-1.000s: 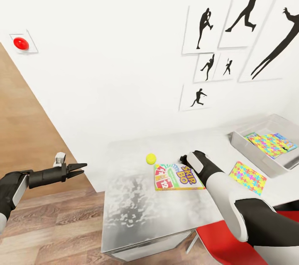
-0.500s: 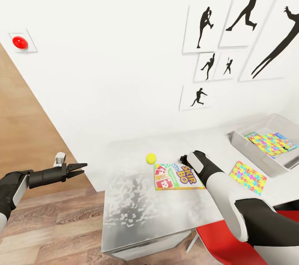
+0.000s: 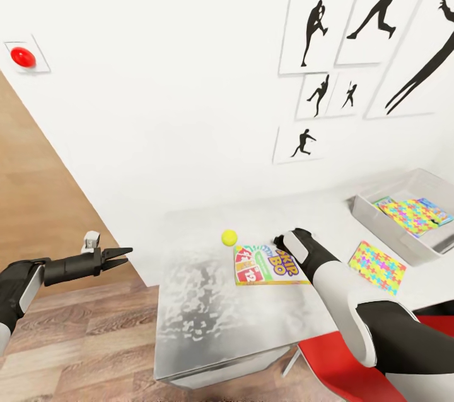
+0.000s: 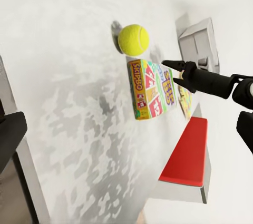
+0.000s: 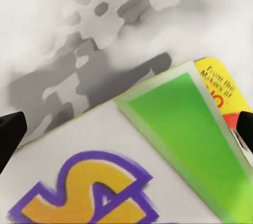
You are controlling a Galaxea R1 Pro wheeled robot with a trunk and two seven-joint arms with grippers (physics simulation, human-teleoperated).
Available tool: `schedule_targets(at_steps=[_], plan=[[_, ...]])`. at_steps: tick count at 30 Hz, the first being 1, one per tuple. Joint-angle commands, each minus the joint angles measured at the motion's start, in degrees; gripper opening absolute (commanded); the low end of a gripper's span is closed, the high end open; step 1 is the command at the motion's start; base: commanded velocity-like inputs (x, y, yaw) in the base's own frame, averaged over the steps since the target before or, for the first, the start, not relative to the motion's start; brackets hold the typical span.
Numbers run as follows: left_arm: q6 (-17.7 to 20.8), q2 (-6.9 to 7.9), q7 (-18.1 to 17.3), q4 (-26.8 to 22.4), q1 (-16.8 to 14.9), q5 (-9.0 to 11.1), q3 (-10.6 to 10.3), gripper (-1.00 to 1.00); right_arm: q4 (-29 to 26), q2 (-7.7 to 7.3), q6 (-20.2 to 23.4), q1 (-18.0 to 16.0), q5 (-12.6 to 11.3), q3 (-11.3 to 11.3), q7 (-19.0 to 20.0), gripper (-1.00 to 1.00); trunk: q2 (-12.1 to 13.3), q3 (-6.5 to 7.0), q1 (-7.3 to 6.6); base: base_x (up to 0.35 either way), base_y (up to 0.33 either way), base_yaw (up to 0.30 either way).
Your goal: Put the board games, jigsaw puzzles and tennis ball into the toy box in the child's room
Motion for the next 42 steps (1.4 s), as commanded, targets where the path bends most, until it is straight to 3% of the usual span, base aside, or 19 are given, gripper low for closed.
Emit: schedule_targets(at_steps=[1, 23, 42], plan=[[0.5, 0.01, -0.1, 0.0, -0.1, 0.1, 0.0, 1.0, 0.0, -0.01, -0.1, 0.0, -2.4, -0.1, -0.2, 1.0, -0.1, -0.17, 0.05, 0.0, 0.0, 0.0], [0.5, 0.01, -0.1, 0.0, -0.1, 0.1, 0.0, 1.0, 0.0, -0.05, -0.1, 0.1, -2.4, -0.1, -0.2, 1.0, -0.1, -0.29, 0.05, 0.0, 0.0, 0.0], [0.5, 0.01, -0.1, 0.0, -0.1, 0.1, 0.0, 1.0, 0.0, -0.03, -0.1, 0.1, -2.4, -0.1, -0.2, 1.0, -0.1, -1.2, 0.05, -0.037, 0.0, 0.0]])
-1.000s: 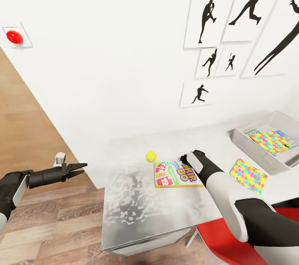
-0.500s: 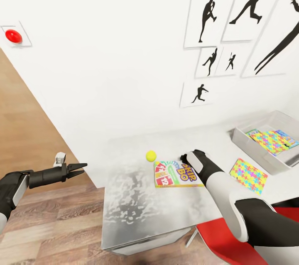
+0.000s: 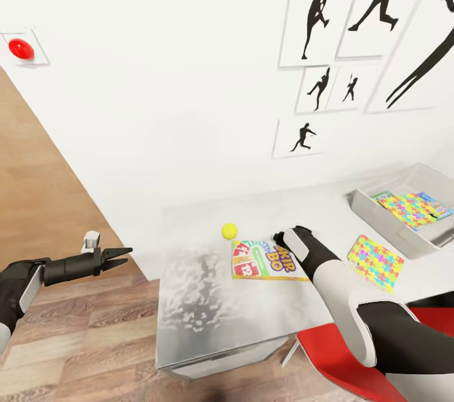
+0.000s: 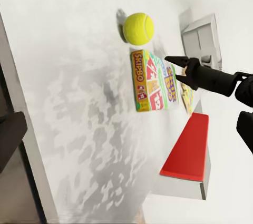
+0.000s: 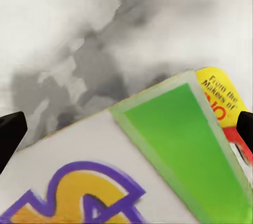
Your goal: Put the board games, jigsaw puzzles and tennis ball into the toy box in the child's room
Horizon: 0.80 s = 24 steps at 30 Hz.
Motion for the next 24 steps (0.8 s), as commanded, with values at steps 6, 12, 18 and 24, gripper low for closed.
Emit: schedule_targets(at_steps=[6, 12, 18, 24], plan=[[0.5, 0.01, -0.1, 0.0, 0.0, 0.1, 0.0, 1.0, 1.8, -0.01, 0.1, 0.0, -1.7, 0.1, -0.4, 1.0, -0.1, -0.12, 0.02, -0.299, 0.041, 0.0], [0.5, 0.01, -0.1, 0.0, 0.0, 0.1, 0.0, 1.0, 1.8, 0.0, 0.1, 0.0, -1.7, 0.2, -0.4, 1.0, -0.1, -0.12, 0.02, -0.216, 0.119, 0.0], [0.5, 0.01, -0.2, 0.0, 0.0, 0.1, 0.0, 1.0, 1.8, 0.01, 0.1, 0.0, -1.7, 0.3, -0.4, 1.0, -0.1, -0.12, 0.02, -0.109, 0.196, 0.0], [0.5, 0.01, -0.2, 0.0, 0.0, 0.1, 0.0, 1.0, 1.7, 0.01, 0.1, 0.0, -1.7, 0.3, -0.4, 1.0, -0.1, -0.12, 0.02, -0.021, 0.226, 0.0]])
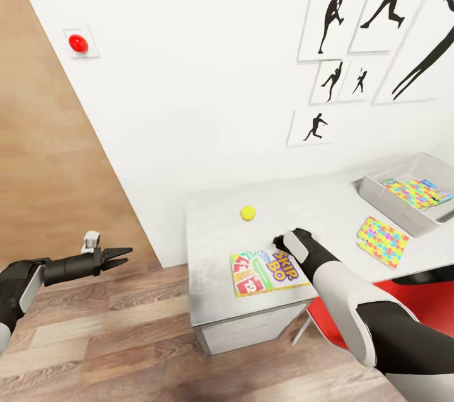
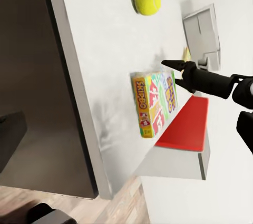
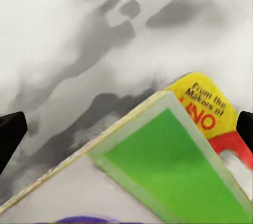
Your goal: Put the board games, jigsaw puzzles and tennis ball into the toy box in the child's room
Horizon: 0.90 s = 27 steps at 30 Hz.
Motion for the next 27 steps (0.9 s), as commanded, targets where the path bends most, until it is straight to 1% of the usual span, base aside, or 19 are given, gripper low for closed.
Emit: schedule_targets(at_steps=[1, 8, 21, 27], plan=[[0.5, 0.02, -0.1, 0.0, 0.0, 0.2, 0.0, 1.0, -0.1, -0.02, 0.2, 0.0, -1.1, 0.2, -0.4, 1.0, -0.1, -0.11, 0.04, -0.003, 0.239, 0.0], [0.5, 0.02, -0.1, 0.0, 0.0, 0.2, 0.0, 1.0, -0.1, -0.02, 0.2, 0.0, -1.1, 0.2, -0.4, 1.0, -0.1, -0.11, 0.04, -0.003, 0.22, 0.0], [0.5, 0.02, -0.1, 0.0, 0.0, 0.2, 0.0, 1.0, -0.1, -0.02, 0.2, 0.0, -1.1, 0.2, -0.4, 1.0, -0.1, -0.11, 0.04, -0.055, 0.07, 0.0], [0.5, 0.02, -0.1, 0.0, 0.0, 0.2, 0.0, 1.0, -0.1, -0.02, 0.2, 0.0, -1.1, 0.2, -0.4, 1.0, -0.1, -0.11, 0.04, -0.002, 0.24, 0.0]])
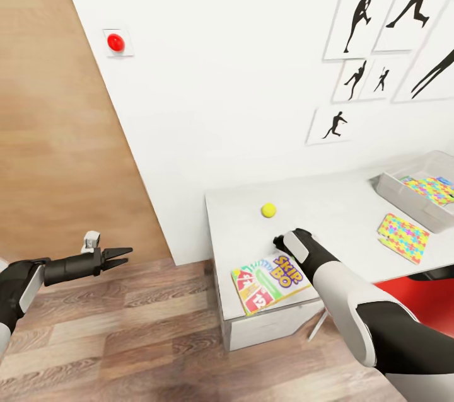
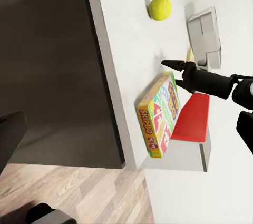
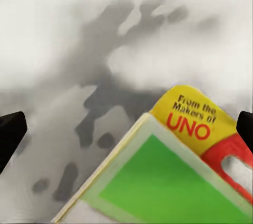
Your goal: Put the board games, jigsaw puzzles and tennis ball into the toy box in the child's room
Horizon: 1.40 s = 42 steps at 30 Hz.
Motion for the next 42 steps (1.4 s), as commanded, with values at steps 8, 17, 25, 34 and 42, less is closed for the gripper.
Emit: schedule_targets(at_steps=[8, 17, 25, 34, 42], plan=[[0.5, 0.02, -0.1, 0.0, 0.0, 0.3, 0.0, 1.0, -0.1, -0.03, 0.3, 0.0, -0.5, 0.4, -0.4, 1.0, -0.1, -0.11, 0.03, -0.041, 0.183, 0.0], [0.5, 0.02, -0.1, 0.0, 0.0, 0.3, 0.0, 1.0, -0.1, -0.02, 0.3, 0.0, -0.5, 0.5, -0.4, 1.0, -0.1, -0.11, 0.03, -0.042, 0.008, 0.0], [0.5, 0.02, -0.1, 0.0, 0.0, 0.3, 0.0, 1.0, -0.1, 0.01, 0.3, 0.0, -0.5, 0.5, -0.4, 1.0, -0.1, -0.11, 0.03, -0.037, 0.081, 0.0], [0.5, 0.02, -0.1, 0.0, 0.0, 0.3, 0.0, 1.0, -0.1, -0.01, 0.3, 0.0, -0.5, 0.5, -0.4, 1.0, -0.1, -0.11, 0.03, -0.039, 0.062, 0.0], [0.5, 0.02, -0.1, 0.0, 0.0, 0.3, 0.0, 1.0, -0.1, -0.01, 0.3, 0.0, -0.5, 0.5, -0.4, 1.0, -0.1, -0.11, 0.03, -0.014, 0.042, 0.0]])
